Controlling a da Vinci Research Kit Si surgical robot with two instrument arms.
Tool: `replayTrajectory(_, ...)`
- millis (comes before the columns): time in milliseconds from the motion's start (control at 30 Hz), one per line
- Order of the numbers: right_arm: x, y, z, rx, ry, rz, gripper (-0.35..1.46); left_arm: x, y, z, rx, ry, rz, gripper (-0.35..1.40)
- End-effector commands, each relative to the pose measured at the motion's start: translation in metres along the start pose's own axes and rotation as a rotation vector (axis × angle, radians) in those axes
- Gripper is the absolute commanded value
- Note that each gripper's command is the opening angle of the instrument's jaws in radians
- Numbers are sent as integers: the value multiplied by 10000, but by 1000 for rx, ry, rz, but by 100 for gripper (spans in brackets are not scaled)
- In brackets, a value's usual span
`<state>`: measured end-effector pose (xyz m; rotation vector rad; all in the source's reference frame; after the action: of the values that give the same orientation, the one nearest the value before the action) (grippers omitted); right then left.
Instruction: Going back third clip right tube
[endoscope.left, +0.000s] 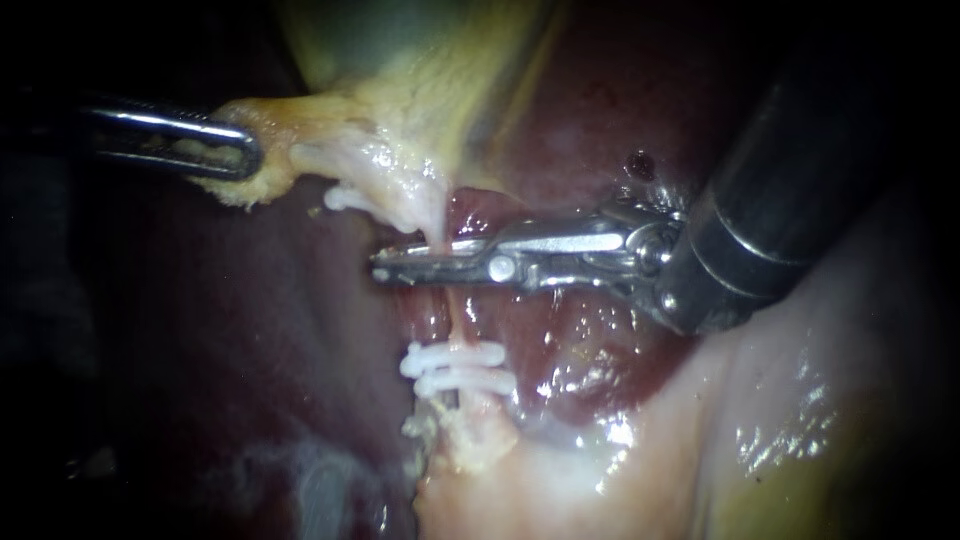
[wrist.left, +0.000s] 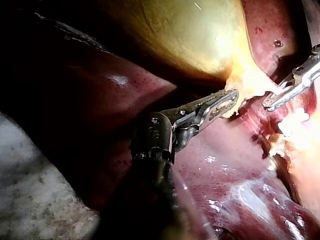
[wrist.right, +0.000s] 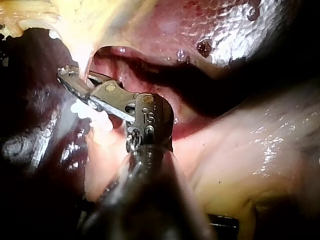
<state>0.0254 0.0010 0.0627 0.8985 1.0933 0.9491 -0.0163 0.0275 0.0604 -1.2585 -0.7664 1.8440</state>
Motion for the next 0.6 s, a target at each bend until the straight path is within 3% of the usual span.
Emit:
replayTrajectory(33,0,0,0,0,0,-1,-35,0,0,0,0,0,0,-35)
replayTrajectory(333,-3,1,2,15,-10,-2,-30,-1,0,0,0,0,0,-35)
replayTrajectory(467,-3,1,5,27,-7,-31,27,-1,0,0,0,0,0,-35)
replayTrajectory(533,-1,2,9,27,-4,-54,42,-1,0,0,0,0,0,-35)
replayTrajectory(600,-1,3,12,31,4,-60,46,-1,0,0,0,0,0,-35)
